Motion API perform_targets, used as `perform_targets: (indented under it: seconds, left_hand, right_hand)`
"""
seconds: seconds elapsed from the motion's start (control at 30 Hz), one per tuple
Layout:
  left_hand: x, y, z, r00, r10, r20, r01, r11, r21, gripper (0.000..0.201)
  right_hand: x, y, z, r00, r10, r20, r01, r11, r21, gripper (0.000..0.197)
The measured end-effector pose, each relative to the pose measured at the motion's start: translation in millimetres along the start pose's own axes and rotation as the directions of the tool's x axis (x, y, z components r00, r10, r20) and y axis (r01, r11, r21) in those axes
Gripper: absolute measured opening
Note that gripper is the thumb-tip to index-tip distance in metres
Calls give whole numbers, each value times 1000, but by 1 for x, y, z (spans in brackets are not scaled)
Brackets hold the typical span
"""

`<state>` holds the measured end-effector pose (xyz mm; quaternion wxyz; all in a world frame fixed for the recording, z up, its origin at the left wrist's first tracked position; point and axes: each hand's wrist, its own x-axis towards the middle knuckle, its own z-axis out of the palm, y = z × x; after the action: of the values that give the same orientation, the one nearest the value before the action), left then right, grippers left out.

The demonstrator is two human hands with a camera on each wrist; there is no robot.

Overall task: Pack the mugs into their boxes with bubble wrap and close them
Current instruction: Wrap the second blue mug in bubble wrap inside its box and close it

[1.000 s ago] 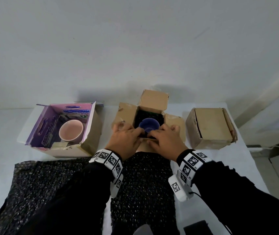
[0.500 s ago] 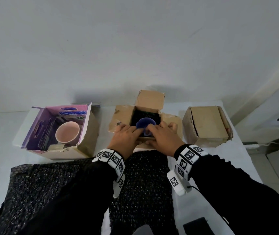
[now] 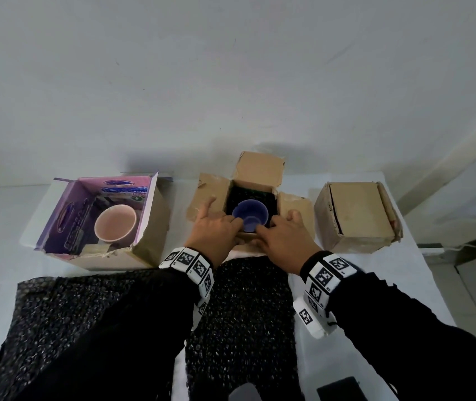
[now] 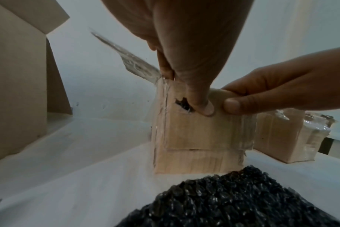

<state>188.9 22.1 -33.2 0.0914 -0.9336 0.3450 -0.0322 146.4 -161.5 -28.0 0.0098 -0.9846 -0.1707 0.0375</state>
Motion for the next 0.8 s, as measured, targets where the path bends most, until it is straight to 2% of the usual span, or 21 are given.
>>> perform_targets:
  seconds: [0.07,0.1,0.13,0.2,0.23,0.3,0.37,0.43,0.53,0.63,0.8]
  left_hand:
    - [-3,2,2,1000,16,2,-16,1000,14,23]
    - [-3,2,5,1000,22,-16,-22,1000,10,24]
    - [-1,2,5,999,27,-35,-27,1000,9,25]
    - [1,1,-1,999,32,0,-32,999,7,23]
    - [2,0,-4,998,36,56,-37,999,8,21]
    - [4,-3,-8,993,39,115,-38,999,-12,29]
    - [5,-8,-12,996,32,83,-22,992,-125,42]
    - [8,-12,-14,1000,-14,17,17,969,-247,45]
    - [14,-24,-16,988,-143,-64,133,981,-138,49]
    - [21,-31,-13,987,-162,-4,161,985,-64,64]
    - [36,-24,-9,977,-132,168,138,990,-23,61]
  right_hand:
    - [3,2,-4,997,-6,74,7,1000,-14,37]
    - [6,4,-8,996,0,87,-3,999,35,39]
    - [11,6,-12,998,10,63,-17,993,117,39]
    - [22,13,-19,996,44,-79,-25,972,234,34]
    - [28,17,-22,990,56,-133,-27,978,208,30]
    - [38,24,-22,992,50,-114,-38,994,100,30]
    - [46,28,-20,999,26,-27,-25,998,51,34]
    - [52,29,-17,1000,16,21,-16,1000,20,36]
    - [56,27,-16,999,28,45,-27,1000,-10,52]
    - [60,23,-13,995,54,80,-53,998,-24,66]
    - [70,23,-11,988,88,125,-83,996,-42,55]
